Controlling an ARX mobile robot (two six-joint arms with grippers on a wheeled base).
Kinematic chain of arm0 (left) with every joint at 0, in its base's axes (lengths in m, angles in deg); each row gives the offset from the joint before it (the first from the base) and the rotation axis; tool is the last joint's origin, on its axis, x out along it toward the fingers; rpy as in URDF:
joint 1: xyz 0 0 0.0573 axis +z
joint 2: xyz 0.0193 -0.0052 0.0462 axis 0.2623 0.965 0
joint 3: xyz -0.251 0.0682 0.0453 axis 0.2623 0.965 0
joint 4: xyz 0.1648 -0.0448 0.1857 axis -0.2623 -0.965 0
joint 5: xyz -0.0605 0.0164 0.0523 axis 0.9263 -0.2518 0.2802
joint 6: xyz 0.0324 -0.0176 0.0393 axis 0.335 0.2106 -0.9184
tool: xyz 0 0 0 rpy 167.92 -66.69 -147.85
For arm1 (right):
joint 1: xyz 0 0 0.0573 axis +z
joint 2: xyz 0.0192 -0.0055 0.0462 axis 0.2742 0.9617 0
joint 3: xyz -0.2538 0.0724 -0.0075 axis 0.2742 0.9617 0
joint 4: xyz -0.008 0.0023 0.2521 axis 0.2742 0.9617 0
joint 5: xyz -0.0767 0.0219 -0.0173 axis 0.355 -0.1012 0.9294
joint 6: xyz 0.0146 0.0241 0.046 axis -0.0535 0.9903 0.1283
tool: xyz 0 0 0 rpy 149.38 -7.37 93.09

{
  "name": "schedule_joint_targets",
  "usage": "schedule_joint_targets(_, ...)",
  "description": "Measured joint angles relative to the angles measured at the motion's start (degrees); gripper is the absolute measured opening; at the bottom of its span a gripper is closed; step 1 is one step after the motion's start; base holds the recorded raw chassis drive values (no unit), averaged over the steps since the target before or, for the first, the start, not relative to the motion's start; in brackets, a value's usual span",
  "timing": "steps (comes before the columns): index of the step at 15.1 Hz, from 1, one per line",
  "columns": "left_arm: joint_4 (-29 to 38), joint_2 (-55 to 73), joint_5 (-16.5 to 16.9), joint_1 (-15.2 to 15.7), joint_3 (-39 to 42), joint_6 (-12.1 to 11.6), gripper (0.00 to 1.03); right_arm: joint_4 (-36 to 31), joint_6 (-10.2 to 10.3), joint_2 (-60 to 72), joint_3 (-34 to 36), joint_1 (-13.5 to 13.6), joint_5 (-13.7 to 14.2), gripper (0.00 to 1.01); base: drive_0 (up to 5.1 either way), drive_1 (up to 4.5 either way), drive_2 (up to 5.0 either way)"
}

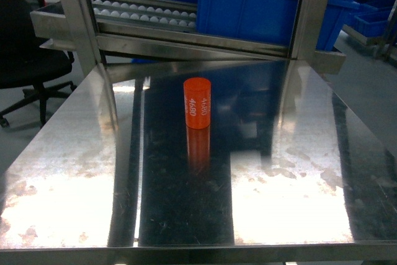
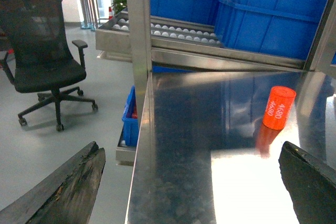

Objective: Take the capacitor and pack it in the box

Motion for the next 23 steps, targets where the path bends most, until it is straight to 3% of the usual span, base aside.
schedule_joint_targets(7,0.00,0.00,-0.02,0.00,0.00,0.00,0.98,0.00,0.00,0.00,0.00,0.00,0.00,0.98,0.0,0.00,0.0)
schedule_joint_targets(8,14.86,26.16,-7.17,4.63,-6.80,4.17,0.98,-0.11,0.00,0.00,0.00,0.00,0.00,0.98,0.0,0.00,0.0)
schedule_joint_targets(10,24.70,37.73,-3.19,7.39,-11.30,3.96,0.98,0.04,0.02,0.00,0.00,0.00,0.00,0.98,0.0,0.00,0.0)
schedule_joint_targets(13,38.29,62.25,9.66,5.66,-24.90,0.44,0.98,-0.02,0.00,0.00,0.00,0.00,0.00,0.98,0.0,0.00,0.0)
schedule_joint_targets(14,38.86,86.12,17.90,2.21,-38.42,-2.08,0.98,0.02,0.00,0.00,0.00,0.00,0.00,0.98,0.0,0.00,0.0)
schedule_joint_targets(15,38.10,99.65,23.43,-4.37,-49.33,-4.68,0.98,0.02,0.00,0.00,0.00,0.00,-0.02,0.98,0.0,0.00,0.0)
schedule_joint_targets(17,37.83,106.14,24.04,-7.96,-53.70,-6.16,0.98,0.00,0.02,0.00,0.00,0.00,0.00,0.98,0.0,0.00,0.0)
schedule_joint_targets(21,33.68,114.90,25.18,-12.33,-61.79,-10.86,0.98,0.00,0.00,0.00,0.00,0.00,-0.02,0.98,0.0,0.00,0.0)
schedule_joint_targets(23,31.36,117.24,26.03,-14.16,-65.05,-10.97,0.98,0.00,0.00,0.00,0.00,0.00,0.00,0.98,0.0,0.00,0.0)
